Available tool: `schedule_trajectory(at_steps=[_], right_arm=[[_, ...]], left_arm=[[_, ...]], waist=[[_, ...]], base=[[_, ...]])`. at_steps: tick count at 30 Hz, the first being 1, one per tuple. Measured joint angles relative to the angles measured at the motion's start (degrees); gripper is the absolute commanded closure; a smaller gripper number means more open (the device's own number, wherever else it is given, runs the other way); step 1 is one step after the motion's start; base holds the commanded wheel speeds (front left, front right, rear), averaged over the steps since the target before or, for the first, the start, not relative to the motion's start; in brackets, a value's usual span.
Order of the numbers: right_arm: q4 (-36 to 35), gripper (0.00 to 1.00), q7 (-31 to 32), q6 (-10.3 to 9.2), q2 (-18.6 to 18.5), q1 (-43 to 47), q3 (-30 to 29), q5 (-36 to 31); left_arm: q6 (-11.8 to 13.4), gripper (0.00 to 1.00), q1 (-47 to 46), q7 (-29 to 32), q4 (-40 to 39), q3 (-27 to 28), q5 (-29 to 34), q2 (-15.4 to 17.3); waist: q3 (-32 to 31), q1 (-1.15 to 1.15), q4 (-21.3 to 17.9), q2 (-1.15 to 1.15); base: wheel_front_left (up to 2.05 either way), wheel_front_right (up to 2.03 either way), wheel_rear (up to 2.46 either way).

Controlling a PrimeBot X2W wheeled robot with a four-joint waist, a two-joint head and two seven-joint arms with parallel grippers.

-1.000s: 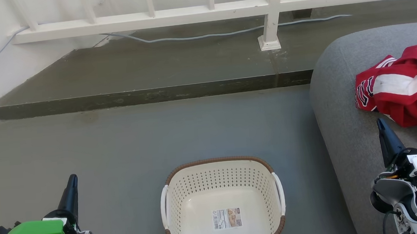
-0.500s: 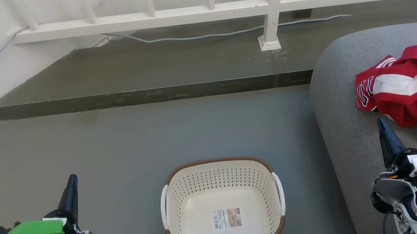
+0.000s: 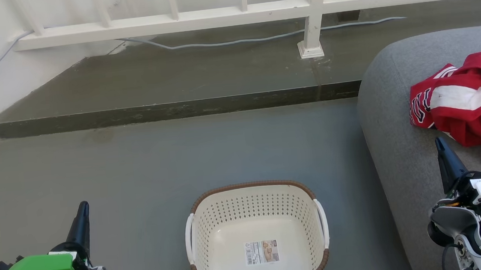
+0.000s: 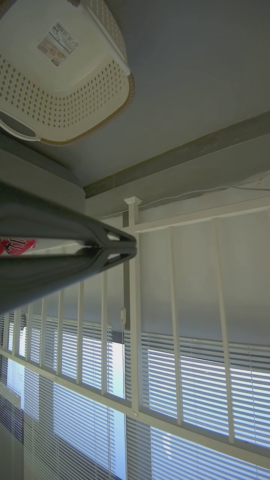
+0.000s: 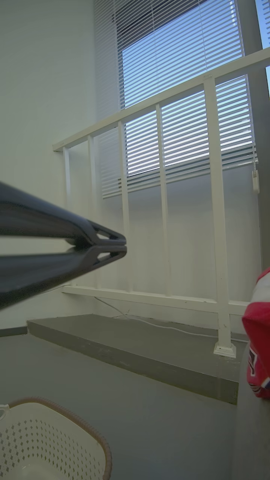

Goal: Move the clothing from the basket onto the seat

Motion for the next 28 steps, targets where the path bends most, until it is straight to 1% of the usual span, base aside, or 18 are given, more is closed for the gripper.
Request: schedule_trajectory(at_steps=[28], right_arm=[[0.1, 1.00, 0.1, 0.10, 0.0, 0.0, -0.1, 0.0]], left_arm=[[0.0, 1.00, 0.0, 0.0, 0.0, 0.1, 0.0, 0.0]], waist=[[0.0, 0.00, 0.0, 0.00]], base=[[0.00, 0.00, 0.00]])
